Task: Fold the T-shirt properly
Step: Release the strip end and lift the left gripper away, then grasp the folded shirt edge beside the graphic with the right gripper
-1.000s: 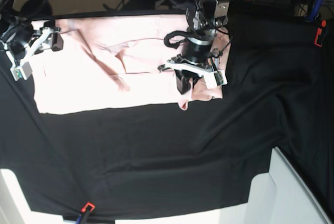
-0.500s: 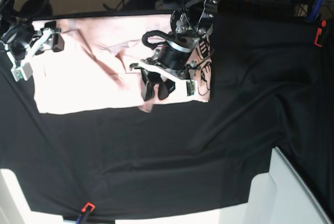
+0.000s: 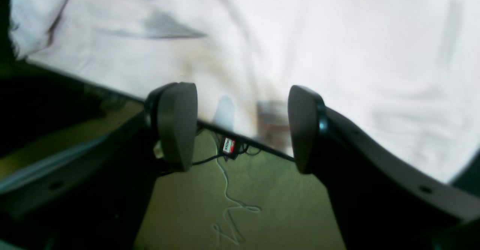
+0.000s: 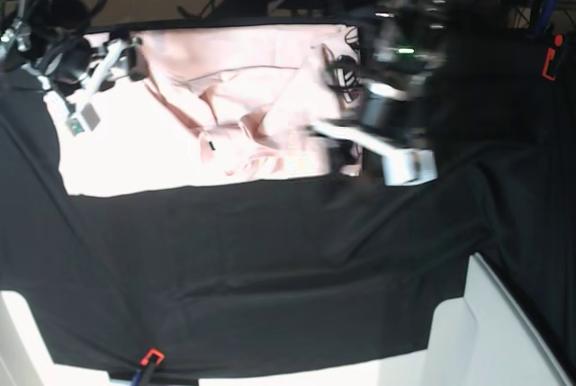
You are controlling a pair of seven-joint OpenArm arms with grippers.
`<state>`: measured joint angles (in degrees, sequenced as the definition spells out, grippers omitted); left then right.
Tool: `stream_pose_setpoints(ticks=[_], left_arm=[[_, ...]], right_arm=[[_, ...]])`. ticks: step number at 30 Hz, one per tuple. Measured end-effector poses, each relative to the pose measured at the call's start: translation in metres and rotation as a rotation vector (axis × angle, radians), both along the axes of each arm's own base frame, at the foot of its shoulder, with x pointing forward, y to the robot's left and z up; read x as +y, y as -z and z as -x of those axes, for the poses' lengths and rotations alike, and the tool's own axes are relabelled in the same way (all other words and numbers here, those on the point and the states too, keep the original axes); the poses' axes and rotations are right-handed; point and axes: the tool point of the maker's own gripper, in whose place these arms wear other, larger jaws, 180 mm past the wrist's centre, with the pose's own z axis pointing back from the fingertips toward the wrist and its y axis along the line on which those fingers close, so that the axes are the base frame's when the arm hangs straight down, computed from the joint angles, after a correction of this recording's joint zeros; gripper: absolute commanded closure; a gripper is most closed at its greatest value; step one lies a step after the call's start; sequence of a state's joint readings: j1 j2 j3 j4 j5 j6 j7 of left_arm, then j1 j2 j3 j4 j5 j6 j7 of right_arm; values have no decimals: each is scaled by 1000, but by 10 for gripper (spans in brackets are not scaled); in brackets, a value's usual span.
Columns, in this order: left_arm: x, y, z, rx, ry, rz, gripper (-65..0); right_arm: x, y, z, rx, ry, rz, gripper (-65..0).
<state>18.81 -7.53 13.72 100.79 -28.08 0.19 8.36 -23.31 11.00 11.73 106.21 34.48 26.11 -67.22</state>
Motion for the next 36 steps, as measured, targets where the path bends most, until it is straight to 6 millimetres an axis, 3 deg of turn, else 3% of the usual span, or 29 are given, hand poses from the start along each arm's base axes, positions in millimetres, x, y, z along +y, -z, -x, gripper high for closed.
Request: stream_pose_setpoints(ticks=[3,5,9,12,16,22,26,32,36], left_arm=[[98,27,28,99,-192,-140,-2],[155,48,61,198,-297,-210,0],[254,54,129,299,-535,-323,0],[296,51,168,350,-648,-373,0],[309,49,191,410,-628,-507,0],[297,62,210,503,-568,-705,0],[297,65,219,527,-612,-709,0],[296,62,214,507,-614,-707,0],[296,63,215,513,-614,-706,0]], right_arm=[[25,-15,-10,-72,-103,-10,-366],[44,-30,-18,-132,-204,-19,-364],[81,-37,-29,-165,-343,-42,-364],[114,-46,-37,-182,-411,-74,-364],[160,-52,-53,-183,-462,-98,-364],[214,-27,-57,-80,-551,-64,-366],[229,-5,-64,-14,-550,-23,-366],[263,-2,-79,-28,-590,-17,-366],[266,12,-80,-22,-613,7,-366]])
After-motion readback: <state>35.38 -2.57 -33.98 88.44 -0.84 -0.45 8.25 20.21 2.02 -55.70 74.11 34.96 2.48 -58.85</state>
